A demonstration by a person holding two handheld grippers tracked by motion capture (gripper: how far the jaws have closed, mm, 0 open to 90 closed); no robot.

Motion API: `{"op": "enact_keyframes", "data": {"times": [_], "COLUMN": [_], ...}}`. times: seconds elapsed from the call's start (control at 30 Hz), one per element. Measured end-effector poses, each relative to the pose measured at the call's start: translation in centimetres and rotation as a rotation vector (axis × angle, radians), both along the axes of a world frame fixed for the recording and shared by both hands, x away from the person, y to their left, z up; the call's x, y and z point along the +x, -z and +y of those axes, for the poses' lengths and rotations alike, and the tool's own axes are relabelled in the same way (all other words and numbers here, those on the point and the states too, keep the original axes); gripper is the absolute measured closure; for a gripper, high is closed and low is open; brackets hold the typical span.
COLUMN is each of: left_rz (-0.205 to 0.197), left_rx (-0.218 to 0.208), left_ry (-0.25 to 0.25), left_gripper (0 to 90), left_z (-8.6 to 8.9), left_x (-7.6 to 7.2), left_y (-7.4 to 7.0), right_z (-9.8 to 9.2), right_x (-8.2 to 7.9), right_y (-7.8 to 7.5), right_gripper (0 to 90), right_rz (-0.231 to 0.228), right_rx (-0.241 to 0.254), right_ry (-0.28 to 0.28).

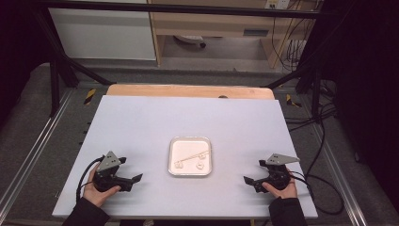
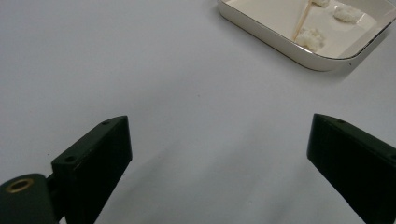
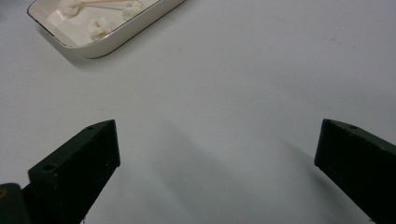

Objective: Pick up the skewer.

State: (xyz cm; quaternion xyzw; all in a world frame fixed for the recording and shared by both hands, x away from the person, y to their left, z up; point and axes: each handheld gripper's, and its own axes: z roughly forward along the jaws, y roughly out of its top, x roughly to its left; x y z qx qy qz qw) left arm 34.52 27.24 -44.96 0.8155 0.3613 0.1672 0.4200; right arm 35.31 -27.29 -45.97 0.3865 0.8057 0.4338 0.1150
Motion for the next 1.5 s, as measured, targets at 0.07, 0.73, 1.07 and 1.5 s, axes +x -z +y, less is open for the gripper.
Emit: {"op": "enact_keyframes", "data": {"times": [0.07,0.73,1.07,1.5], "left_rz": [0.001,0.004,0.005,0.001], "left_rx": [-0.001,0.022,0.038,0.067], "left_ry": [0.002,0.019,0.035,0.075], "left_gripper": [6.4,6.4,6.4,6.7], "left_z": [0.0,-0.8,-1.8,-4.1], "left_x": [0.0,0.1,0.3,0.7], "left_y": [0.0,-0.3,-1.0,-2.4], "right_z": [0.0,0.1,0.1,0.1], "right_x": [0.0,0.0,0.0,0.0], "right_y": [0.0,0.1,0.1,0.1], "right_gripper": [0.7,0.7,0.7,0.7], "right_rz": [0.000,0.000,0.000,-0.002], "right_rx": [0.000,-0.014,-0.015,-0.019], "right_ry": [-0.001,0.000,-0.002,-0.001]}}
